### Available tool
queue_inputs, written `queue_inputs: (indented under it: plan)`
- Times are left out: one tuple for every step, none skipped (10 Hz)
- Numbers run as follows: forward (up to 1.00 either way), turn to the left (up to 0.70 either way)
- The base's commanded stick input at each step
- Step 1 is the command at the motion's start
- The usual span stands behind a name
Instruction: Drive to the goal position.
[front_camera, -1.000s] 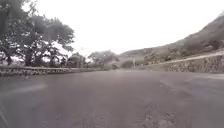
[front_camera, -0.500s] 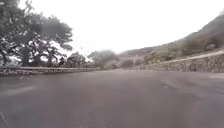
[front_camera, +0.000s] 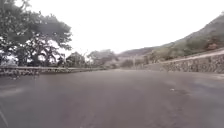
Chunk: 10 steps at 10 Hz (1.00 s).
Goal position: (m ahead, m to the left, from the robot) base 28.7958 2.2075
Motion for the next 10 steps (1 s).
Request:
queue_inputs:
  plan:
    - [0.7,0.0]
    - [0.7,0.0]
    - [0.7,0.0]
    - [0.7,0.0]
    - [0.7,0.0]
    - [0.7,0.0]
    - [0.7,0.0]
    - [0.7,0.0]
    - [0.7,0.0]
    - [0.7,0.0]
